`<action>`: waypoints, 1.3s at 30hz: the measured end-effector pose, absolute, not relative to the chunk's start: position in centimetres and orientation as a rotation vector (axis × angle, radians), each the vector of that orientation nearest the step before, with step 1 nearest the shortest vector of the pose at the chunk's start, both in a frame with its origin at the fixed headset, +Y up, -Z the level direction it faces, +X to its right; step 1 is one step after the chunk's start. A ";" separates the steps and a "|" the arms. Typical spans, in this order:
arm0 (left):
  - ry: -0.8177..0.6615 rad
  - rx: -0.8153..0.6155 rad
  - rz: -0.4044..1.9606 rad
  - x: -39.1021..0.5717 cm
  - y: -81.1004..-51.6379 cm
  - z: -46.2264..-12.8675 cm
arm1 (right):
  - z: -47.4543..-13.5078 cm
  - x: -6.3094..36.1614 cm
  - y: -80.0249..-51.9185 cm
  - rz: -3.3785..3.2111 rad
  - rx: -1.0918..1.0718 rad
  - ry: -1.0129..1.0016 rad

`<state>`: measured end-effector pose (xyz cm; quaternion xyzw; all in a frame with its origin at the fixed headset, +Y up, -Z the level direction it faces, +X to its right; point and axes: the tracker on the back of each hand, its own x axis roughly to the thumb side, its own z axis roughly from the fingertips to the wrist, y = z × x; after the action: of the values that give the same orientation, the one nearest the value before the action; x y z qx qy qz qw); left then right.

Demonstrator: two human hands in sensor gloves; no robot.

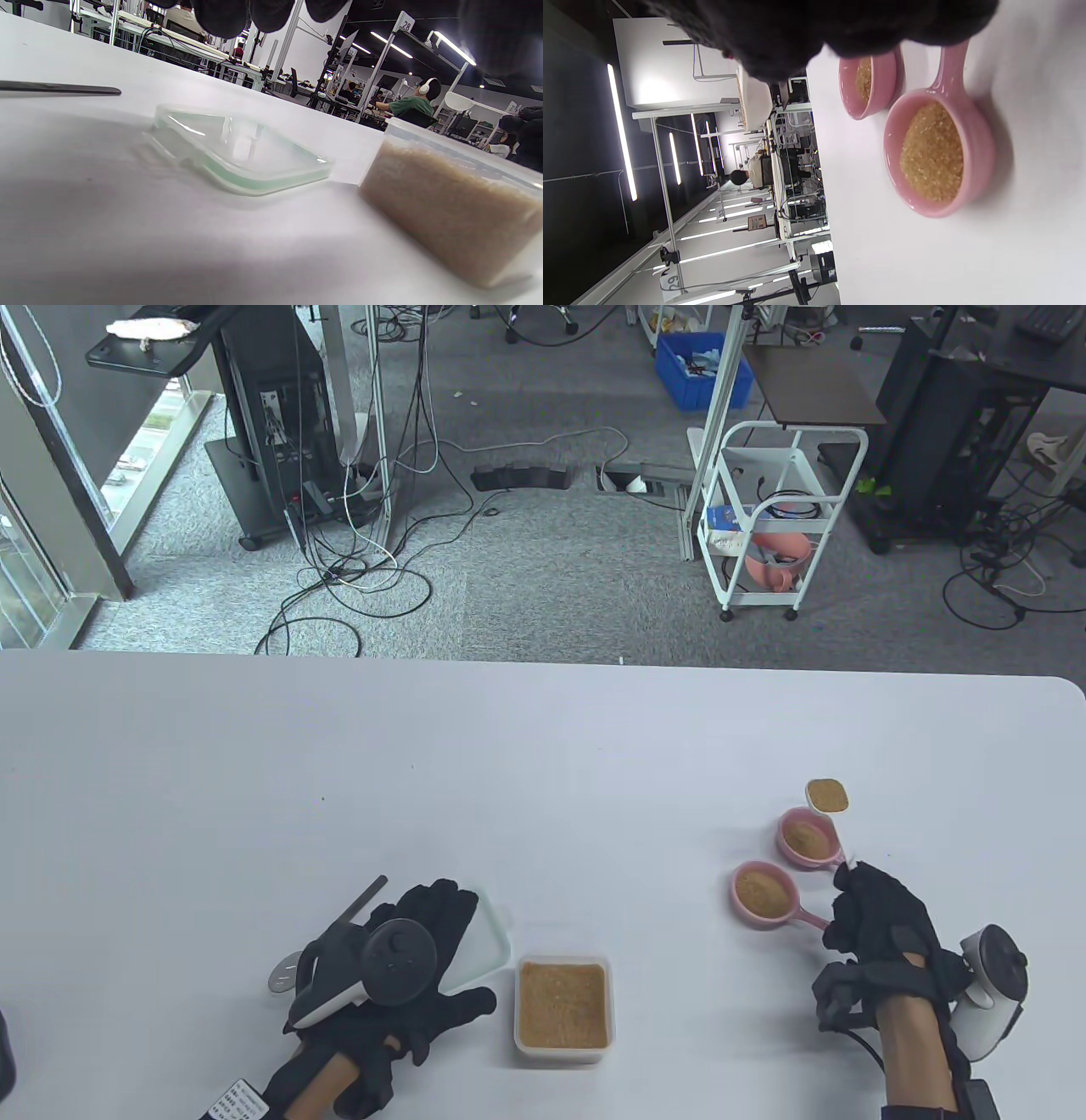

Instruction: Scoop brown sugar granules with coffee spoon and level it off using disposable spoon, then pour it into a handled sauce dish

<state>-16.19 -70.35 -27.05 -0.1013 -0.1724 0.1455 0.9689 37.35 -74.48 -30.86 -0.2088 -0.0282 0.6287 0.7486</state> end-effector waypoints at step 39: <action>-0.358 -0.253 0.281 -15.9 -70.6 -27.1 | -31.5 37.0 -73.1 2.178 -0.731 -0.244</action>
<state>-15.90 -70.59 -27.07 -0.1251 -0.1770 0.1389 0.9663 36.97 -73.11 -31.48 -0.2896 -0.0966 0.8623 0.4039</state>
